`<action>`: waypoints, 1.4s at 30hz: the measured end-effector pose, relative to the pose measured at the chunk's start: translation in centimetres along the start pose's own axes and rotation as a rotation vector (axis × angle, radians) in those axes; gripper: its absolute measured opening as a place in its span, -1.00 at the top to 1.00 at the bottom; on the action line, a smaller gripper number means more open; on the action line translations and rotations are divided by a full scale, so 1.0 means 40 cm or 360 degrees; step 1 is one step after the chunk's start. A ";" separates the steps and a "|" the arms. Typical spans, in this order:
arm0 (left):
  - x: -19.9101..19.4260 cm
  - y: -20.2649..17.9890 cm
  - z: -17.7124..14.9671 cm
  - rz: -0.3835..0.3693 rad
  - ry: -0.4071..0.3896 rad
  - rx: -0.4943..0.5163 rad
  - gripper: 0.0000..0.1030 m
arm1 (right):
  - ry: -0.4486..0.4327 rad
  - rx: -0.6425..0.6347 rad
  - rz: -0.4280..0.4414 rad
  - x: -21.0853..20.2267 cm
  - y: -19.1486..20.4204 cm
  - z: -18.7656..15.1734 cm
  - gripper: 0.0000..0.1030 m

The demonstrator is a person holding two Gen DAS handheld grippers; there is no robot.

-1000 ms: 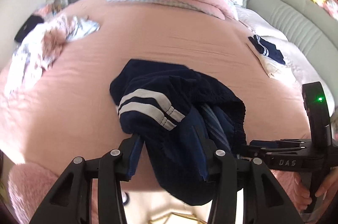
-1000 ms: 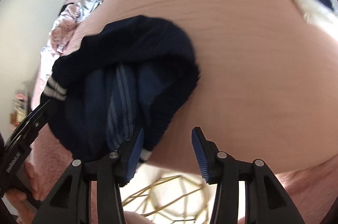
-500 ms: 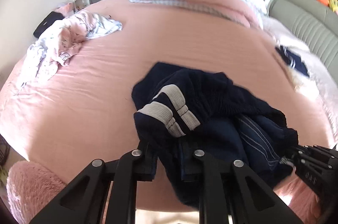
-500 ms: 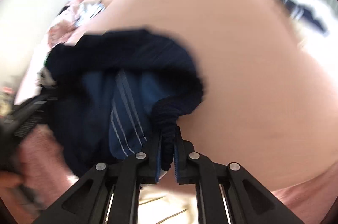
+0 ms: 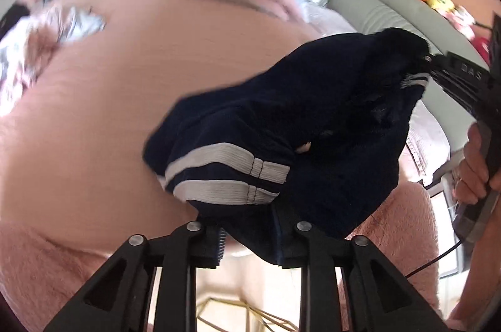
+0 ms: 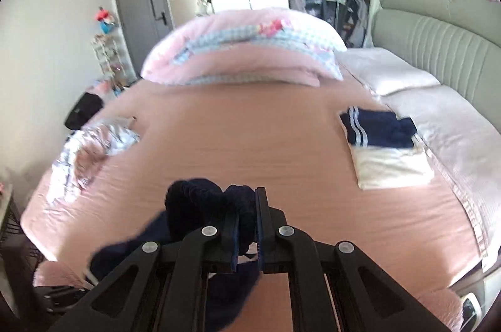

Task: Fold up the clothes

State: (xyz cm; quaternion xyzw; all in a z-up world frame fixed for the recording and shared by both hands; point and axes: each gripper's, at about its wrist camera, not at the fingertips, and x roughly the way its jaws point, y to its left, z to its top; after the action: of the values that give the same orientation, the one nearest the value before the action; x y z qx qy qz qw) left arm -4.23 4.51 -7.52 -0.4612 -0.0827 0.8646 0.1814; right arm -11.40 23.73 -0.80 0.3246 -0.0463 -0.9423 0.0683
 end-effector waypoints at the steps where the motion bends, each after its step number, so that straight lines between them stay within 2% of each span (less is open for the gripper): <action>1: -0.013 -0.012 0.015 0.0006 -0.0029 0.0055 0.37 | 0.0010 -0.0036 0.0008 0.001 0.009 0.007 0.89; 2: -0.022 -0.019 0.029 0.0015 -0.0047 0.0089 0.09 | 0.0022 -0.0072 0.0001 0.005 0.020 0.011 0.89; 3: -0.031 -0.020 0.041 0.0026 -0.0056 0.0111 -0.03 | 0.0034 -0.0107 -0.0006 0.009 0.030 0.015 0.89; 7: -0.044 0.042 0.070 0.0133 -0.0024 -0.0003 -0.08 | 0.0114 -0.0078 -0.0053 0.017 0.046 -0.052 0.89; 10: -0.021 0.070 0.066 0.0307 0.0009 0.0099 -0.08 | 0.0176 -0.0033 0.0013 0.030 0.031 -0.067 0.89; 13: 0.013 0.070 0.051 0.0191 0.0045 0.0181 -0.08 | 0.0219 -0.0070 0.0119 0.035 0.040 -0.067 0.89; 16: 0.039 0.032 0.025 -0.0009 -0.0007 0.0195 -0.08 | 0.0262 -0.0107 0.0225 0.039 0.048 -0.067 0.89; 19: 0.102 0.018 0.047 -0.0120 0.0024 0.0145 -0.08 | 0.0317 -0.0115 0.0249 0.036 0.048 -0.077 0.89; 21: 0.118 0.013 0.071 -0.0193 -0.0014 0.0138 -0.08 | 0.0353 -0.0094 0.0281 0.023 0.040 -0.089 0.89; 23: 0.128 0.016 0.088 -0.0201 -0.0056 0.0125 -0.08 | 0.0371 -0.0060 0.0313 0.009 0.032 -0.111 0.89; 24: 0.135 0.019 0.095 -0.0128 -0.0065 0.0122 -0.07 | 0.0380 -0.0043 0.0329 0.002 0.029 -0.123 0.89; 25: 0.143 0.023 0.102 -0.0056 -0.0075 0.0119 0.14 | 0.0381 -0.0029 0.0335 -0.004 0.023 -0.133 0.89; 26: 0.150 0.026 0.109 0.0016 -0.0084 0.0112 0.53 | 0.0380 -0.0016 0.0339 -0.009 0.017 -0.143 0.89; 27: 0.147 0.041 0.114 0.0081 -0.0089 0.0065 0.65 | 0.0393 0.0000 0.0348 -0.011 0.009 -0.149 0.88; 29: 0.138 0.068 0.123 0.0209 -0.0102 -0.0026 0.70 | 0.0439 0.0010 0.0303 0.007 -0.006 -0.168 0.86; 31: 0.098 0.077 0.107 0.0297 -0.0177 -0.0005 0.73 | 0.0505 -0.0037 0.0226 0.036 -0.008 -0.199 0.85; 33: 0.058 0.085 0.091 0.0385 -0.0252 0.0017 0.73 | 0.0619 -0.0104 0.0240 0.079 0.005 -0.246 0.84; 36: -0.022 0.105 0.089 0.0492 -0.0363 0.0017 0.74 | 0.0756 -0.0161 0.0214 0.127 0.029 -0.305 0.71; 39: -0.114 0.156 0.086 0.0489 -0.0419 -0.0070 0.74 | 0.0729 -0.0241 0.0156 0.126 0.056 -0.320 0.58; 42: -0.060 0.156 0.083 0.0498 -0.0327 -0.0072 0.74 | 0.0632 -0.0293 0.0067 0.114 0.064 -0.304 0.53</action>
State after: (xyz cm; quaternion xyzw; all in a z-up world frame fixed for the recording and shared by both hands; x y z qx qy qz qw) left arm -7.23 -2.07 -5.75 -0.3818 -0.0474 0.9227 0.0250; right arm -7.19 19.95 -12.75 0.4951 0.0474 -0.8585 0.1250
